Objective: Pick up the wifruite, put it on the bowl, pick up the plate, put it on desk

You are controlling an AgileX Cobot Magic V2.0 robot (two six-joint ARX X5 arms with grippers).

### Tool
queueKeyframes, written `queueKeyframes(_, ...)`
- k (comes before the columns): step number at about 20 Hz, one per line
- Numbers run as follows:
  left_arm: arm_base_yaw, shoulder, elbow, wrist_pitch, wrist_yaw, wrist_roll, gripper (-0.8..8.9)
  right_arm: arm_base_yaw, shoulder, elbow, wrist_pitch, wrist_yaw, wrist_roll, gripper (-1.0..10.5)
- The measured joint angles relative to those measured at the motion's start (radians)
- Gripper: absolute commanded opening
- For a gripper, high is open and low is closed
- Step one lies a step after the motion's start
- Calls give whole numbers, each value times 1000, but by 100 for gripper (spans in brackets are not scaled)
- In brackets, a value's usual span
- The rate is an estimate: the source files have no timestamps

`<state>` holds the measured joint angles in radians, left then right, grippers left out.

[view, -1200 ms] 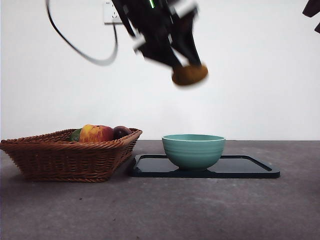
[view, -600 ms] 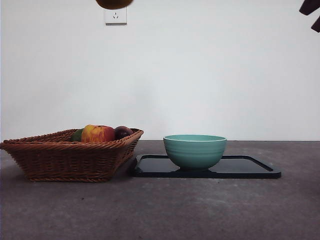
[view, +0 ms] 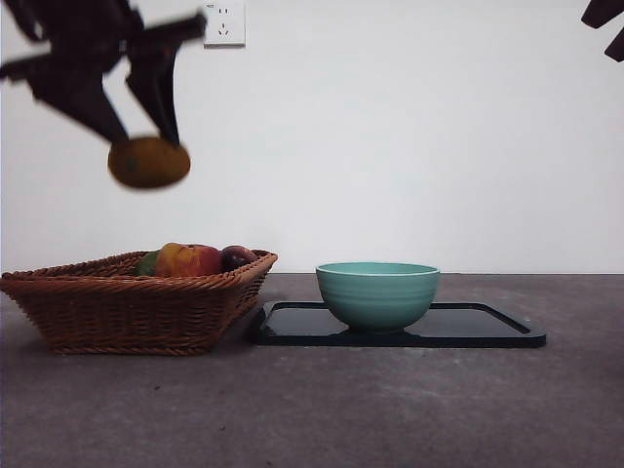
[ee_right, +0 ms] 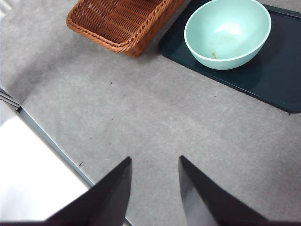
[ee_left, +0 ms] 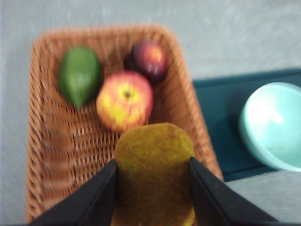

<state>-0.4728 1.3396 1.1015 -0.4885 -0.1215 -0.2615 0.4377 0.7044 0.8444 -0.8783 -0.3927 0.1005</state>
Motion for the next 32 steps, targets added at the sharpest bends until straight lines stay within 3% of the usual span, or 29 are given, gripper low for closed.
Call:
queueKeyframes(6, 26, 25, -161, 154, -18, -37, 144, 0, 0, 0, 0, 0, 0, 160)
queueKeyframes(18, 39, 251, -164, 291, -22, -36, 147, 0, 0, 0, 0, 0, 0, 160)
queueKeyframes(21, 40, 260, -164, 294, -22, -36, 178, 0, 0, 0, 0, 0, 0, 160)
queueKeyframes(25, 41, 266, -164, 292, -21, -36, 322, 0, 0, 0, 0, 0, 0, 160)
queueKeyframes(32, 42, 230, -164, 277, -22, -37, 321, 0, 0, 0, 1, 0, 0, 160)
